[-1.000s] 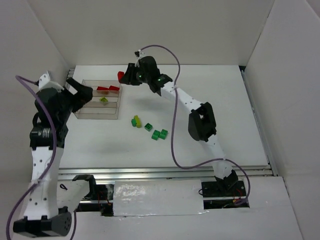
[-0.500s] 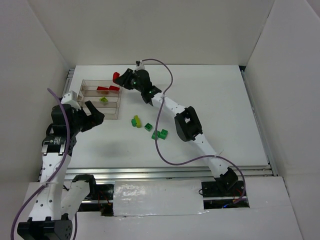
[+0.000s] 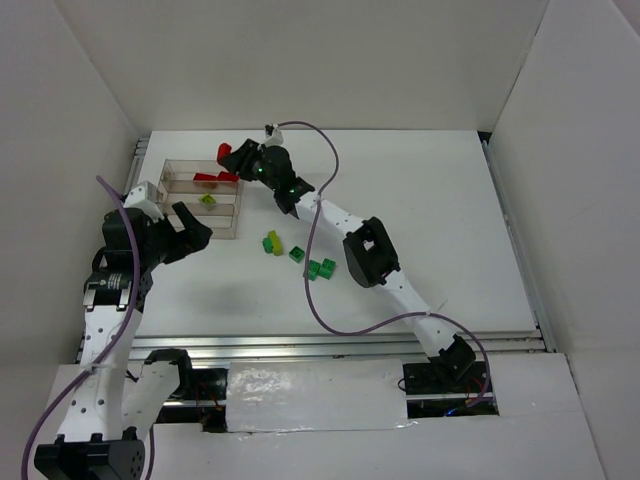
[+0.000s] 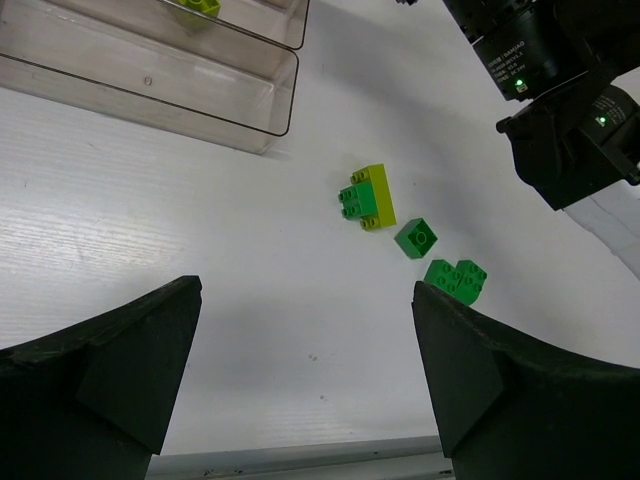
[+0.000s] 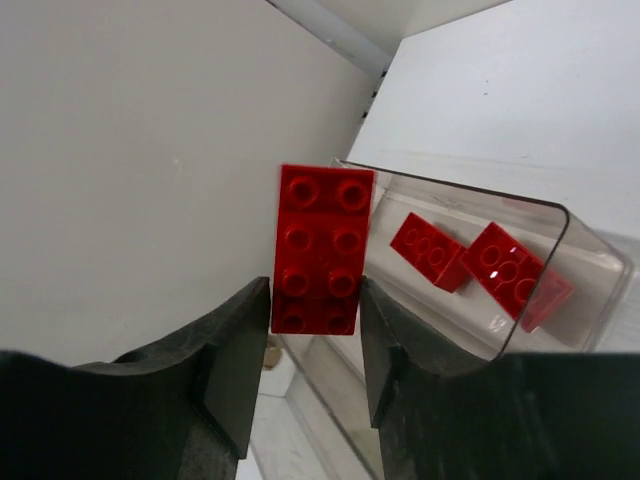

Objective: Sort the legos into containers by color

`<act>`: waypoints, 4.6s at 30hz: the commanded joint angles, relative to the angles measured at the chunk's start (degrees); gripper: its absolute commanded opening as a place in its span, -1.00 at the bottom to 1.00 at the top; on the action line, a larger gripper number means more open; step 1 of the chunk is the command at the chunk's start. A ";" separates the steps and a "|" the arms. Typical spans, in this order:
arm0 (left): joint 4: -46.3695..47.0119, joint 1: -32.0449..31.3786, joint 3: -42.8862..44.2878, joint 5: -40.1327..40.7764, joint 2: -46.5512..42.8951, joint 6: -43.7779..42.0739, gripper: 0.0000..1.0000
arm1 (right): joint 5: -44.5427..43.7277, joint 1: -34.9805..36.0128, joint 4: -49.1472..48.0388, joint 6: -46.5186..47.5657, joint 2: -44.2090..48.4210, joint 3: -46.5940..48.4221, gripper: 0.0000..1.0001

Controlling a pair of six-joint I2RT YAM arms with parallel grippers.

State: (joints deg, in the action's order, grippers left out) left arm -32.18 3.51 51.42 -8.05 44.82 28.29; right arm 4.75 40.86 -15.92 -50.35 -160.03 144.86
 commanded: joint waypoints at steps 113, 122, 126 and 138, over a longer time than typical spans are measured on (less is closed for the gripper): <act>11.89 -37.88 23.64 27.19 53.11 0.52 -1.00 | -21.37 -1.40 42.47 15.28 113.71 -99.24 0.99; 4.06 -19.44 21.27 39.08 43.42 14.68 -1.00 | -20.05 -1.49 41.94 15.28 113.27 -99.59 0.98; 4.85 -11.17 22.14 37.59 44.91 15.74 -1.00 | -19.34 -1.49 41.76 15.37 113.36 -99.77 0.98; 11.18 -4.21 23.11 31.61 53.00 15.04 -0.32 | -17.23 -1.49 42.73 17.04 112.30 -98.36 0.98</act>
State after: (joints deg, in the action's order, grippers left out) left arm -24.27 -0.82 73.82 25.17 97.45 42.46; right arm -13.21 39.70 28.73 -34.70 -47.40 45.41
